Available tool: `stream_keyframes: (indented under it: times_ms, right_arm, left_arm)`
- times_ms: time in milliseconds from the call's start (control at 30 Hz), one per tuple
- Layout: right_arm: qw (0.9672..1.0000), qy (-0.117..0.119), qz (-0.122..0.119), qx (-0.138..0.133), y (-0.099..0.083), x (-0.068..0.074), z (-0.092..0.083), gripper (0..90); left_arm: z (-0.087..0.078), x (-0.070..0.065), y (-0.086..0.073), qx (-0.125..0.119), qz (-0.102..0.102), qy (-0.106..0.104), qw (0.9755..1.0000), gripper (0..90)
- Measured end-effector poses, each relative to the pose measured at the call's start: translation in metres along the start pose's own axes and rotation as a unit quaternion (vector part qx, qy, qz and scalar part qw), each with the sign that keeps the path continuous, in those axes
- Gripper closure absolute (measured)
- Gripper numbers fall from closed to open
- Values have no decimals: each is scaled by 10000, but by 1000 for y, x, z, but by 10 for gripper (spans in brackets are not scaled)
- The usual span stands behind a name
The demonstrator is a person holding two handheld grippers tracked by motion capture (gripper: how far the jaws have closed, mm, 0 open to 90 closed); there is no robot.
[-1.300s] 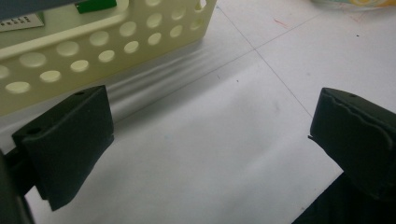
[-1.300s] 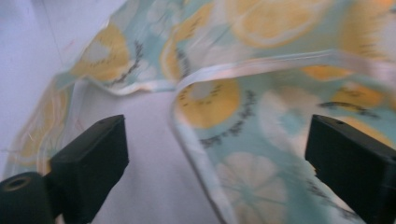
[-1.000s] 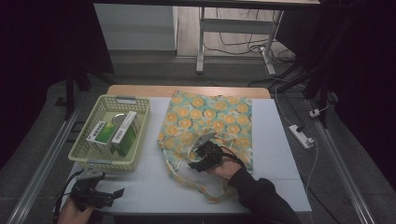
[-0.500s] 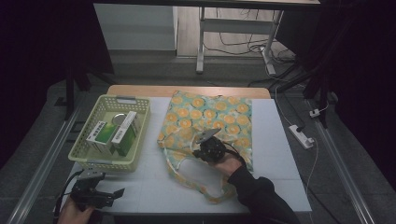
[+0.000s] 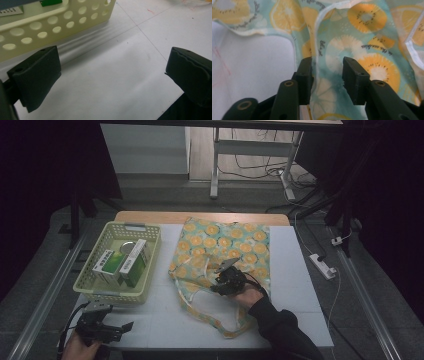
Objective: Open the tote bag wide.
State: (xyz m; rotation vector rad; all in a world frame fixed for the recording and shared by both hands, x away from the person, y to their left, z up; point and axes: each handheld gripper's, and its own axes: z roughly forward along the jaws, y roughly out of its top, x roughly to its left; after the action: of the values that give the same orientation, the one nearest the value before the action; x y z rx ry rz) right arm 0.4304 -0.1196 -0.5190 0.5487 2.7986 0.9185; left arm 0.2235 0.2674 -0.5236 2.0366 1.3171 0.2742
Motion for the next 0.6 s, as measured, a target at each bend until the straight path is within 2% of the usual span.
stream_keyframes:
  times_ms: [100, 167, 267, 300, 433, 500, 600]
  right_arm:
    - [9999, 64, -83, 59, -3, 1, -4, 591]
    - [9999, 87, -112, 92, -6, 1, -7, 638]
    - [9997, 92, -169, 155, -8, 0, -10, 872]
    - [9996, 68, -184, 186, -8, -1, -11, 895]
    - [9994, -315, -30, 139, -7, -10, -13, 900]
    - [9992, -371, 148, 10, -5, -18, -15, 900]
    - [9983, -526, 233, -89, -5, -25, -17, 900]
  left_arm:
    - [0, 0, 0, -6, -9, -3, 10000, 1]
    - [0, 0, 0, 1, -7, -3, 10000, 1]
    - [0, 0, 0, 8, 4, 3, 10000, 2]
    - [0, 0, 0, 17, 10, 2, 10000, 2]
    - [0, 0, 0, 22, -3, 6, 10000, 3]
    - [1, 0, 0, 24, -6, 3, 10000, 3]
    - [1, 0, 0, 27, -7, 4, 10000, 3]
